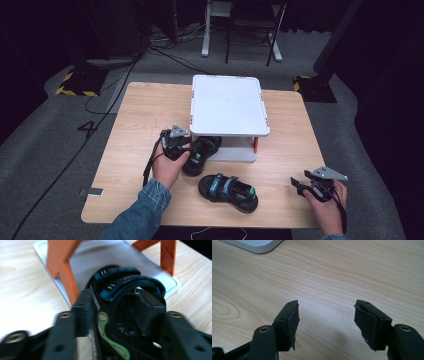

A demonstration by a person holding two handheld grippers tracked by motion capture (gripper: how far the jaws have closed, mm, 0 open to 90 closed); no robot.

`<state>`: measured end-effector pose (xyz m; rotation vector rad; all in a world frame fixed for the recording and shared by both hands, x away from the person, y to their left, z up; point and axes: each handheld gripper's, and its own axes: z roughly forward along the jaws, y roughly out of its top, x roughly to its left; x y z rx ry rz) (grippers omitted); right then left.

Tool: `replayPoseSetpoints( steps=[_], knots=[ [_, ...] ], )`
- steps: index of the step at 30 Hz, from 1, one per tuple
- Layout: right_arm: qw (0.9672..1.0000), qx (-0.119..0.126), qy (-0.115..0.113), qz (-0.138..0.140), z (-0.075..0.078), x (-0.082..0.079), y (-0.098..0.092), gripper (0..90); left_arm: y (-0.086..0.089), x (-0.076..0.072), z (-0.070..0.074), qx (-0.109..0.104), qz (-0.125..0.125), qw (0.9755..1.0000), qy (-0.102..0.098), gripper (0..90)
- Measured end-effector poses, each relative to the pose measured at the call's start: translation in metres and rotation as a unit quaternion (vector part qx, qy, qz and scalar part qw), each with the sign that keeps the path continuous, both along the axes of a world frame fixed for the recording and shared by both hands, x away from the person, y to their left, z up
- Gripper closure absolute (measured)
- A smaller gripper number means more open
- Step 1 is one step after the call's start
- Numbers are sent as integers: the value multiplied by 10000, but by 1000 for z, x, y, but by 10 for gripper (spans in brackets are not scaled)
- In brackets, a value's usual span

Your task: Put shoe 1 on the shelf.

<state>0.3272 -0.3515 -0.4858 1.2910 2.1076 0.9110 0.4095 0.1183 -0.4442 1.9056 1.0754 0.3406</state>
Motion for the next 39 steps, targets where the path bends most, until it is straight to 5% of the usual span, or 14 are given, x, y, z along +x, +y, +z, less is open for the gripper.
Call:
replayPoseSetpoints(
  steps=[2, 5, 11, 16, 20, 29, 36, 39],
  knots=[
    [10000, 0, 3, 33, 0, 1, 1, 377, 4, -3, 3, -69, 79, 9999, -101, 292],
    [10000, 7, 17, 80, -1, 3, 3, 377, 15, -14, 12, -270, 6, 9995, -172, 274],
    [9998, 9, 23, 206, 0, 10, 9, 377, 25, -31, 25, -261, -445, 9985, -182, 274],
    [9995, 18, 6, 329, 0, 17, 17, 376, 31, -45, 28, -59, -1004, 9948, 128, 264],
    [9992, 21, -10, 403, 1, 20, 20, 377, 31, -48, 25, 97, -1136, 9932, 226, 254],
    [9985, -12, 20, 552, 0, 26, 30, 376, 17, -41, 5, 423, -1087, 9928, 276, 414],
    [9987, -14, 31, 506, -1, 24, 27, 376, 13, -35, 4, 457, -1164, 9920, 190, 646],
    [9988, -22, 36, 493, -1, 23, 26, 376, 13, -34, 5, 361, -1061, 9935, 215, 720]
  ],
)
